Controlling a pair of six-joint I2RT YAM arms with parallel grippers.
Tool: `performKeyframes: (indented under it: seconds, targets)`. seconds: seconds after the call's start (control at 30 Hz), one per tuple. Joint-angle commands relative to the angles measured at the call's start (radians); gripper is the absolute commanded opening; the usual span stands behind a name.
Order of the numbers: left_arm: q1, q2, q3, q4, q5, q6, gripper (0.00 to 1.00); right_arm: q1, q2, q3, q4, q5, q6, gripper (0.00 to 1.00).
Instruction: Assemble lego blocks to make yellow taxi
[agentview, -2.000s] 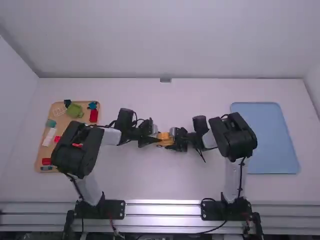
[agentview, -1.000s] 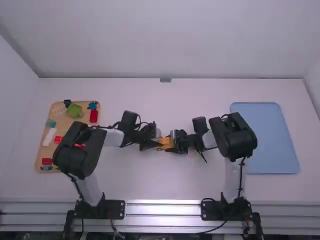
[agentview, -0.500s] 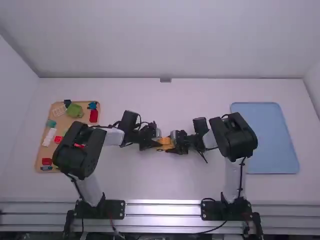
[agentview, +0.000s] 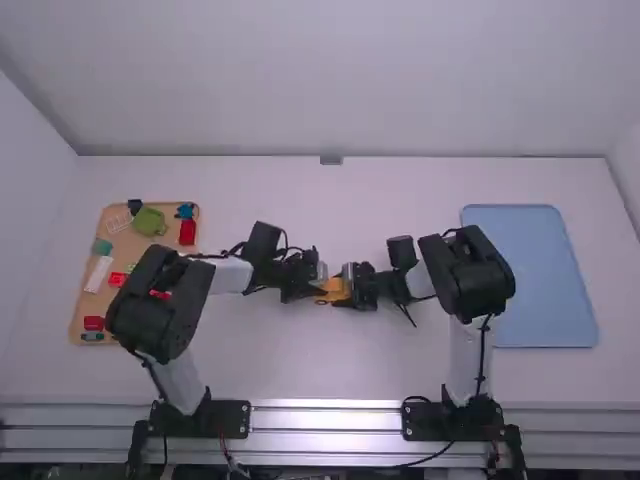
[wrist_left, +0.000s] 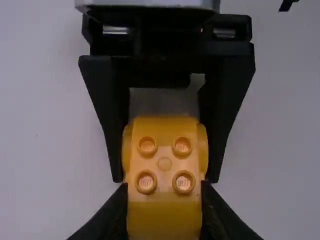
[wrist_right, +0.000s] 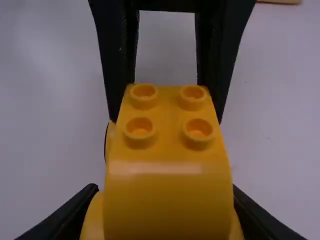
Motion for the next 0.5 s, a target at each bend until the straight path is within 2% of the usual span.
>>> performKeyframes:
  seconds: [0.0,0.17,0.33,0.4,0.47]
  targets:
    - [-0.086,0.037,-0.009,-0.035,-0.136,-0.019,0.06,0.038,0.014,-0.004,0.006,0.023,-0.021,0.52]
    - [-0.09,0.037,0.014,-0.091,-0.136,-0.005,0.07,0.028,0.014,-0.004,0.006,0.023,-0.021,0.53]
    - [-0.09,0.037,0.019,-0.081,-0.134,-0.01,0.05,0.027,0.014,-0.005,0.005,0.023,-0.02,0.53]
    - [-0.082,0.037,0.018,-0.066,-0.133,-0.017,0.1,0.031,0.014,-0.005,0.005,0.023,-0.02,0.55]
    - [-0.085,0.037,0.018,-0.05,-0.127,-0.045,0.11,0.029,0.014,-0.005,0.005,0.023,-0.02,0.56]
